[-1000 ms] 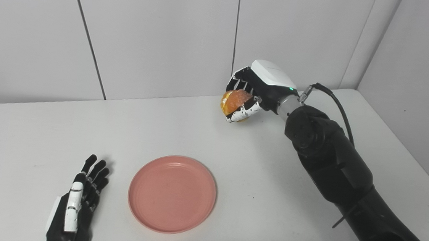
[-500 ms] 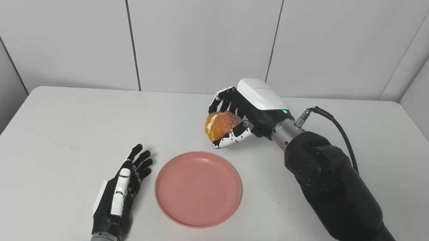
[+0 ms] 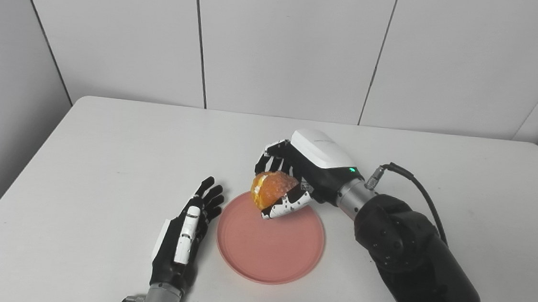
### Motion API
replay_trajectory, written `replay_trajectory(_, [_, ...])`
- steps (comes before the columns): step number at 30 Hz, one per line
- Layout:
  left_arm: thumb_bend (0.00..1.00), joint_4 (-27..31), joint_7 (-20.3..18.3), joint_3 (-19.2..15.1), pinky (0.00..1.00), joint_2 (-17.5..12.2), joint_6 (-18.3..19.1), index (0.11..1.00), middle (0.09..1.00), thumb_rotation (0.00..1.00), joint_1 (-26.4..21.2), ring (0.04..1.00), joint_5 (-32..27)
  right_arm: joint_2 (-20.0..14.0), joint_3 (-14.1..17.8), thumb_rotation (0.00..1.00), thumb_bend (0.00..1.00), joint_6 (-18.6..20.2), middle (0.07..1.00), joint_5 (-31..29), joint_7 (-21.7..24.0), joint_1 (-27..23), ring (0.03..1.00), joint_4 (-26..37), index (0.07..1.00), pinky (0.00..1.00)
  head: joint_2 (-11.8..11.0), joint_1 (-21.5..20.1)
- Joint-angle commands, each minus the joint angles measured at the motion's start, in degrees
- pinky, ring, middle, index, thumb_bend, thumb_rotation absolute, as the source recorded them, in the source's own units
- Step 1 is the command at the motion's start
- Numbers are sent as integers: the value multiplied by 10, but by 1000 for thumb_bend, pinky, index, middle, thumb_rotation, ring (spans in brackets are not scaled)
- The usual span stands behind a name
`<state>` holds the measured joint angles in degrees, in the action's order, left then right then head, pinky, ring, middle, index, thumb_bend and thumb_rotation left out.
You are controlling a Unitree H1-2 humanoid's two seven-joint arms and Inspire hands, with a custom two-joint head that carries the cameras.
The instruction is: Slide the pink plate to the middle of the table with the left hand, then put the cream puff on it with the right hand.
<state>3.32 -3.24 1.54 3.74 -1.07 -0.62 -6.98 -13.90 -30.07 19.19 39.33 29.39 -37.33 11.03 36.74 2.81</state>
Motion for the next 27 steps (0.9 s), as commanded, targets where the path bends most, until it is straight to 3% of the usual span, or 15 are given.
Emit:
replay_trajectory(1, [422, 2, 6, 3, 914, 8, 4, 894, 903, 1000, 9, 903, 7, 6, -3, 0, 526, -28, 451, 7, -8, -10, 417, -3, 519, 355, 2, 3])
replay_trajectory(15, [448, 5, 6, 6, 910, 9, 0, 905, 909, 1000, 6, 903, 5, 22, -35, 0, 524, -66, 429, 46, -26, -2, 398, -100, 528, 331, 16, 8])
replay_trajectory(23, [450, 6, 5, 5, 913, 8, 5, 900, 906, 1000, 4, 901, 2, 23, -43, 2, 524, -62, 433, 67, -22, 3, 410, -115, 532, 329, 19, 8])
replay_trajectory(27, [450, 11, 7, 5, 914, 9, 9, 897, 906, 1000, 5, 901, 4, 21, -45, 5, 528, -57, 466, 74, -17, 9, 342, -107, 502, 261, 20, 7])
